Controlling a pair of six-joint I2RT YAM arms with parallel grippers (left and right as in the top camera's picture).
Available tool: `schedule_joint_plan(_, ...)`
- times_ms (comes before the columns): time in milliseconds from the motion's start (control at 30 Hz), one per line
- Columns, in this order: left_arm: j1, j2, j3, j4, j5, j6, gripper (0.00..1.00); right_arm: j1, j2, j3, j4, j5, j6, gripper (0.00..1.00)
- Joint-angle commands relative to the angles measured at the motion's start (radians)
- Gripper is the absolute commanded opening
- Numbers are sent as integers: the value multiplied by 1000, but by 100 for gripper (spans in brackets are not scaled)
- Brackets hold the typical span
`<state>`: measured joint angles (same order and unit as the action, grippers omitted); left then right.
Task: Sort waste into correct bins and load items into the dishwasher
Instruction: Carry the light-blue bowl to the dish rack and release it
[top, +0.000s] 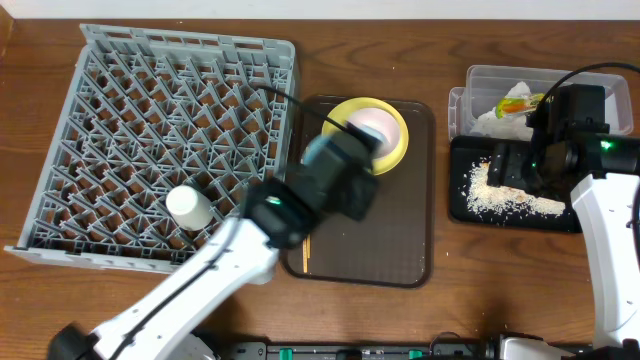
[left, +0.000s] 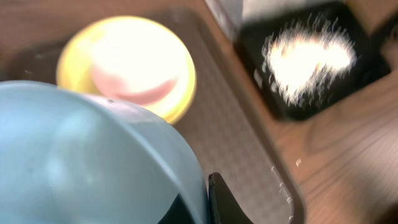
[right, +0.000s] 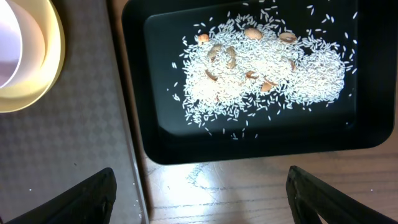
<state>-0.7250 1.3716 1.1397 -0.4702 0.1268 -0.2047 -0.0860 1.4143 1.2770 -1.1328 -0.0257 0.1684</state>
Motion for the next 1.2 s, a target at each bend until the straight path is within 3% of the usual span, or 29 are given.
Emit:
schedule_joint_plan(0, 195, -60, 20, -6, 280, 6, 6, -6, -11, 15, -2, 10, 10, 85)
schedule_joint_plan(267, 675, -20, 20, 21, 835, 5, 6, -6, -11, 15, -5, 10, 10, 85)
schedule_joint_plan(533, 944, 127, 20, 130, 1173, -18, 6, -6, -11, 15, -4, 10, 10, 85)
schedule_joint_plan(867, 1092, 379, 20, 329, 1294, -167, 6, -6, -11, 15, -5, 10, 10, 85)
schedule_joint_plan(1167, 1143, 516, 20, 344, 1295, -175, 6, -6, -11, 15, -8, 10, 10, 85)
